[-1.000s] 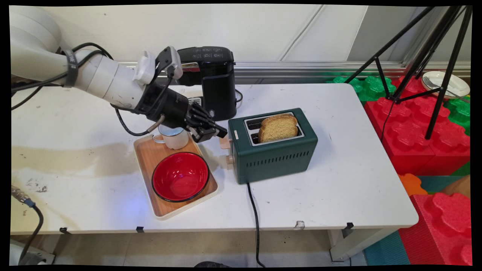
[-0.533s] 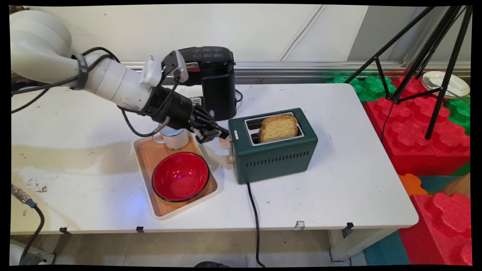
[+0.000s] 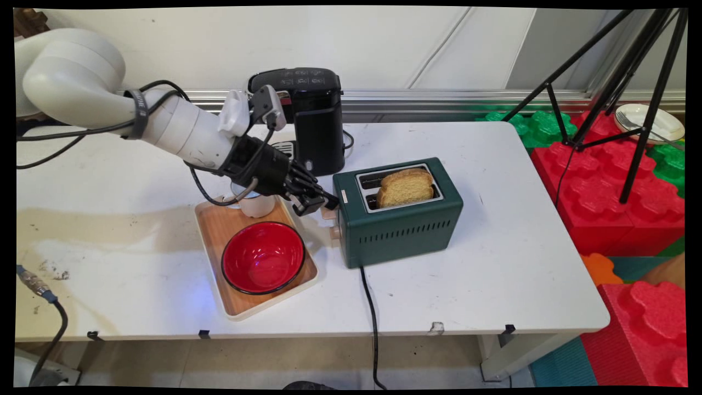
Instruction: Press the toaster switch
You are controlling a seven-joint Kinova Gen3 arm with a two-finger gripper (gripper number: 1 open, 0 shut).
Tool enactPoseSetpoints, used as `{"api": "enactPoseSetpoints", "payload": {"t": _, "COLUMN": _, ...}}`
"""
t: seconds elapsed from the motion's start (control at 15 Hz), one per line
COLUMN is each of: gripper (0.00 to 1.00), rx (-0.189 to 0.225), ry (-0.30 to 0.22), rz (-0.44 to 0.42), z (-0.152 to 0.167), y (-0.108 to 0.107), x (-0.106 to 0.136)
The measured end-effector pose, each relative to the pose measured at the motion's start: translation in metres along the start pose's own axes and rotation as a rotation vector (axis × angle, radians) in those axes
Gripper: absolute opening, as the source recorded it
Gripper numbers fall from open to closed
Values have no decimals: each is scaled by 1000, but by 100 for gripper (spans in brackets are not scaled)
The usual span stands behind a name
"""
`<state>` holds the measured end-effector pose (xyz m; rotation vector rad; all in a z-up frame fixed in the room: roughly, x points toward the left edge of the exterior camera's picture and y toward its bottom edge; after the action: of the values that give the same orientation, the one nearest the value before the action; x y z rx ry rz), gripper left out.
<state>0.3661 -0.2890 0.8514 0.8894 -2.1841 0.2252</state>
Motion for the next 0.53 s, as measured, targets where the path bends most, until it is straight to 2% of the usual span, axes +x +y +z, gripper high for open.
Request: {"api": "enactPoseSetpoints", "payload": {"t": 0.53, "gripper": 0, "rx": -21, "ry": -36, "rz": 18, "z": 18, "y": -4, "x": -16}}
